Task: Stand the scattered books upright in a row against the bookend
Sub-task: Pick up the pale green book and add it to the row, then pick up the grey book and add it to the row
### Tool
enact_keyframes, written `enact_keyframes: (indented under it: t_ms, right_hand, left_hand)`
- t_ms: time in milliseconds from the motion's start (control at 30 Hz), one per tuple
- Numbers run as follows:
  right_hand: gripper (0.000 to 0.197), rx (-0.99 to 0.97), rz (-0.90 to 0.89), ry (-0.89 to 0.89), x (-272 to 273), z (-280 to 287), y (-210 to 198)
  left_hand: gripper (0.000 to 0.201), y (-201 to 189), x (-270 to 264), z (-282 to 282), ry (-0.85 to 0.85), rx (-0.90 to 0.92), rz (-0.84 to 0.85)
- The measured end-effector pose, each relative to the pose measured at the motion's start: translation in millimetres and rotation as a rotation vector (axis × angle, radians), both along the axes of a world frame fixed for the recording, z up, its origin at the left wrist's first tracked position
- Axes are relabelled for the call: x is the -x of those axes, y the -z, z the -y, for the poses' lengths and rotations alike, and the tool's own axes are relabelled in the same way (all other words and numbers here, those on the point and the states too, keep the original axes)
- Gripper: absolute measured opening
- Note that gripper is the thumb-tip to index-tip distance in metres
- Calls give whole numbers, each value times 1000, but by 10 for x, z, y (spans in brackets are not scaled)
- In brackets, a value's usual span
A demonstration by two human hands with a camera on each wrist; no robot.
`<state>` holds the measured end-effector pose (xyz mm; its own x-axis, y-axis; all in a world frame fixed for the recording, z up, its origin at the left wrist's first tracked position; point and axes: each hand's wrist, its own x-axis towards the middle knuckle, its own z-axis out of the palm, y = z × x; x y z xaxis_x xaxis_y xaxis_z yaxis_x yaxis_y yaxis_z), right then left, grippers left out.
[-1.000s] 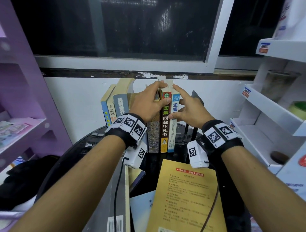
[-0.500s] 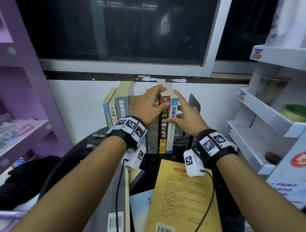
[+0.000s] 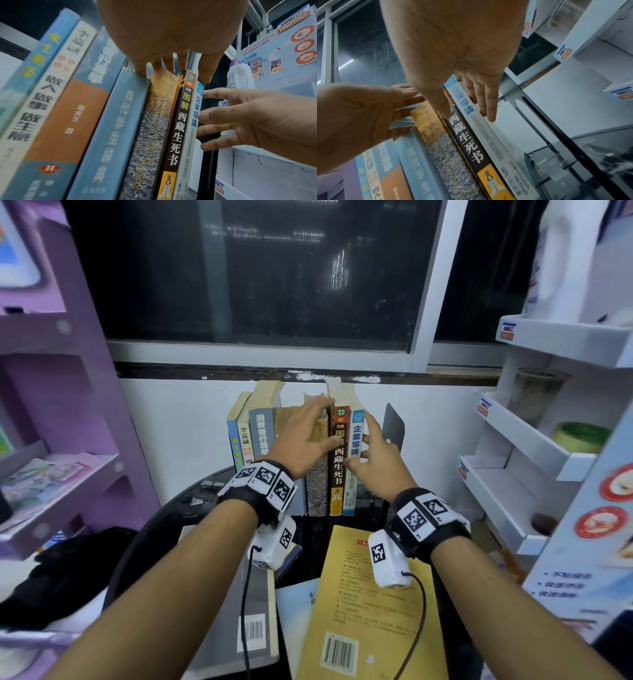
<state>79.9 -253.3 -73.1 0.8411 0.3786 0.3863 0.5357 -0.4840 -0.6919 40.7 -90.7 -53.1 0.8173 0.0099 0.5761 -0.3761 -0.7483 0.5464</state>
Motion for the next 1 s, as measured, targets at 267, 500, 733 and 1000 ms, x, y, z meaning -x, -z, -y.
enact_keyframes:
  t_ms: [267, 500, 733, 1000]
  right_hand:
    - [79, 70, -37, 31, 390, 22, 8]
    - [71, 285, -121, -75, 771, -103, -37]
    - [77, 452, -247, -189, 1002, -416, 64]
    - [76, 551, -294, -235, 1180, -789, 229]
  left_hand:
    - [58, 56, 433, -20, -6, -24, -25]
    - [57, 179, 857, -218, -67, -6, -180]
    - [65, 387, 1228, -639, -148, 91, -465]
    - [86, 760, 1394, -1194, -291, 90, -648]
